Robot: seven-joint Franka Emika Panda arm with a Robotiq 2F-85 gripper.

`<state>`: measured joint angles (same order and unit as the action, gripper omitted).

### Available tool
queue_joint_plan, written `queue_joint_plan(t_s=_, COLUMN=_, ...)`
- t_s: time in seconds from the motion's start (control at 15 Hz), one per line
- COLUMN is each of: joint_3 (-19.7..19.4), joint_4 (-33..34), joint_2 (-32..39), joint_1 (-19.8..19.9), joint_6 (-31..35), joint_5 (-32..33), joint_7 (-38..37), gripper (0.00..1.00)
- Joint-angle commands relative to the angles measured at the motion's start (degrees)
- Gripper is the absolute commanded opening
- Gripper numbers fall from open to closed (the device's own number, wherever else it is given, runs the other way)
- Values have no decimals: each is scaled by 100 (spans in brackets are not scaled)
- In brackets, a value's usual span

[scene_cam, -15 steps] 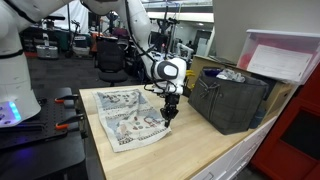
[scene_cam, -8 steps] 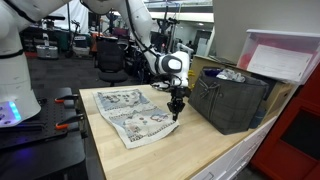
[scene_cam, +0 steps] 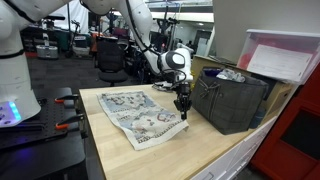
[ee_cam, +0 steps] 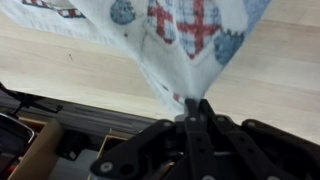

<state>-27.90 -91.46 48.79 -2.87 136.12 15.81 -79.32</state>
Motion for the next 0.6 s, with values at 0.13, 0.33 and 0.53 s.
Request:
queue_joint_plan(t_s=0.13, joint_3=-244, joint_4=-163, joint_2=-137, joint_1=-283, joint_6=107, joint_5=720, joint_7=-451, gripper=58)
queue_joint_plan(t_s=0.33, joint_3=-231, joint_4=-463, joint_2=-393, joint_1=-366, joint_6=82, joint_5=902, joint_7=-520, gripper=79)
queue_joint_plan(t_s=0.53, joint_3=-195, joint_4=-1092, joint_2=-811, joint_1=-421, joint_6=93, joint_5=1029, joint_7=-455, gripper=38)
